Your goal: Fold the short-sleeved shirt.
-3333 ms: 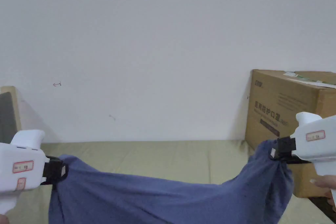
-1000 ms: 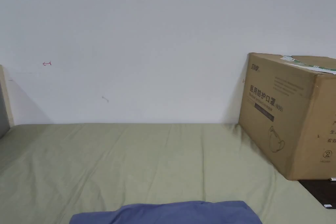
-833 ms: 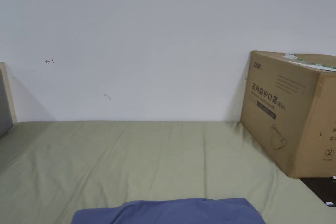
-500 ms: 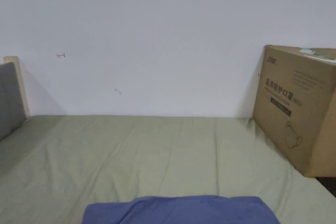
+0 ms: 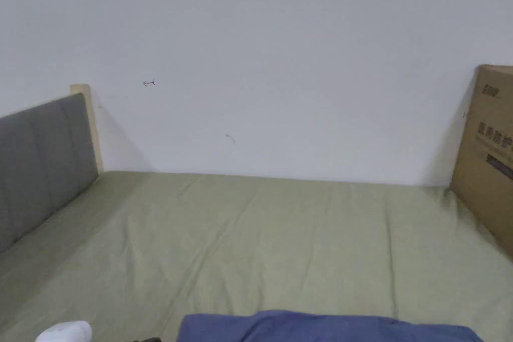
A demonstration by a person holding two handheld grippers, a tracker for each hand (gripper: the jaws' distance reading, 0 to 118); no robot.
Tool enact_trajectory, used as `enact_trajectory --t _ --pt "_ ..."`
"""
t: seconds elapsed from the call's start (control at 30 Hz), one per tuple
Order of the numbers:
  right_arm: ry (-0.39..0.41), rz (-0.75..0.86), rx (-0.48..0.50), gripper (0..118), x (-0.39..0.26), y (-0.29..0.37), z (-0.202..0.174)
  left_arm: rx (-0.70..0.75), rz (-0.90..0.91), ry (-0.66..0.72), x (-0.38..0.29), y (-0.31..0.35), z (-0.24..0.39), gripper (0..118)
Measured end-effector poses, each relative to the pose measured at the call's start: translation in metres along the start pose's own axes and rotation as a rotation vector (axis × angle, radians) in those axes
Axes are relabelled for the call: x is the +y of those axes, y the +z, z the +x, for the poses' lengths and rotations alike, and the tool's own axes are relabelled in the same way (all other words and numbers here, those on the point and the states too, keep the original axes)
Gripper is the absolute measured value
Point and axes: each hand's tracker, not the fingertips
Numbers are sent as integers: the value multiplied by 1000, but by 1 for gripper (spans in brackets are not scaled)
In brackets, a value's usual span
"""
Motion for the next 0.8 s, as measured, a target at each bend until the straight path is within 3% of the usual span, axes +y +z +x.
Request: enact_trajectory --t 0.1,0.23,0.27,0.33,0.37,0.47,0.6,0.8 --pt "32 -33 5 0 0 -17 3 79 -95 -50 29 -75 -25 0" --pt "16 -100 -8 0 -7 -48 29 197 -330 -104 45 -202 -80 1" --pt "8 -120 -16 0 -9 -55 34 208 -366 -103 47 -233 -94 21" --pt "-10 -157 -25 0 -12 -67 44 247 -384 -78 41 -276 -116 97" --pt "-19 -169 -31 0 -14 -73 49 262 -413 -73 36 -295 -125 115" --pt "-21 -205 -46 0 -19 -86 62 253 -474 -32 26 -336 -143 112" --pt "-30 -239 -69 0 -24 -98 76 316 -610 -168 -8 -371 -143 118" --pt "-64 -240 -71 0 -30 -100 84 352 -550 -141 -13 -359 -129 118"
